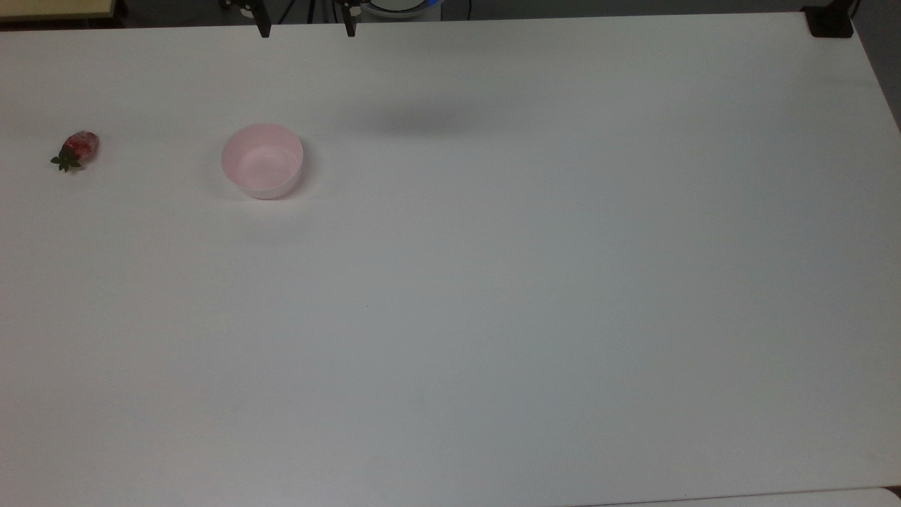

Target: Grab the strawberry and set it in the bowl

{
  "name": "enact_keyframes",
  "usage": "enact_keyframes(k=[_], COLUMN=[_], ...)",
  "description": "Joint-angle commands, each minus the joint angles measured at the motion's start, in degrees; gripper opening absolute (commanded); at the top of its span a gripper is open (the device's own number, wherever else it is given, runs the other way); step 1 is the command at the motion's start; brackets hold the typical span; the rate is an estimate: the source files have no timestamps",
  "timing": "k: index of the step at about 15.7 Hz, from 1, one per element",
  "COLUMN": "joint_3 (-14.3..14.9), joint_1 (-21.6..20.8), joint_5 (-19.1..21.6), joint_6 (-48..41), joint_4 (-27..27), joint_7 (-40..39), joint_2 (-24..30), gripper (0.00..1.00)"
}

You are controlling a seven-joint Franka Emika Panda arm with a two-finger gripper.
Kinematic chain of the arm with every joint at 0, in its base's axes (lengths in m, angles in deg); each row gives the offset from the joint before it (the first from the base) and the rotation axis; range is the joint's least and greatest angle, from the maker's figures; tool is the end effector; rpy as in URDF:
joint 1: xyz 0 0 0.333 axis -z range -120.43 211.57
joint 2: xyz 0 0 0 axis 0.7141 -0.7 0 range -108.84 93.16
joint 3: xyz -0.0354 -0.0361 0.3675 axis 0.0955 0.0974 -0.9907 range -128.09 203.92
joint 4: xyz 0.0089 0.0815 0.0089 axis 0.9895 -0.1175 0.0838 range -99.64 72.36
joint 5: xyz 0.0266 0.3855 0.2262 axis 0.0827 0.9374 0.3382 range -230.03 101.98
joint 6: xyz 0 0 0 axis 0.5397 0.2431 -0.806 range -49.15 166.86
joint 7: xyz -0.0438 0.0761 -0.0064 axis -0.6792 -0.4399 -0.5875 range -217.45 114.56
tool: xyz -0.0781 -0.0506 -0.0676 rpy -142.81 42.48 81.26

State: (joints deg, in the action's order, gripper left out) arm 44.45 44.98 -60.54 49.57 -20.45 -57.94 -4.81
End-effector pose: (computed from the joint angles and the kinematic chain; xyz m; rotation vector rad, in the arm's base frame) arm 0.6004 -0.0581 0.6525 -3.0807 -0.0052 -0.1158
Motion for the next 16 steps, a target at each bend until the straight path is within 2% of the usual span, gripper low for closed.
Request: enact_keyframes(k=[1, 5, 9, 11, 13, 16], joint_3=[3.4, 7.3, 8.0, 8.1, 8.5, 8.5], joint_1=[1.5, 4.7, 10.4, 13.6, 16.7, 20.4], joint_5=[0.0, -2.4, -6.7, -7.9, -7.9, -7.4], joint_6=[-0.5, -0.6, 0.9, 6.7, 16.8, 24.6], joint_4=[-0.7, -0.7, -3.4, -7.1, -10.5, -10.5], joint_7=[-11.9, -24.9, -27.3, -26.8, -26.8, -26.8], joint_2=[1.9, 2.0, 0.0, -1.8, -4.8, -12.2], gripper=[1.00, 1.00, 1.00, 1.00, 1.00, 0.99])
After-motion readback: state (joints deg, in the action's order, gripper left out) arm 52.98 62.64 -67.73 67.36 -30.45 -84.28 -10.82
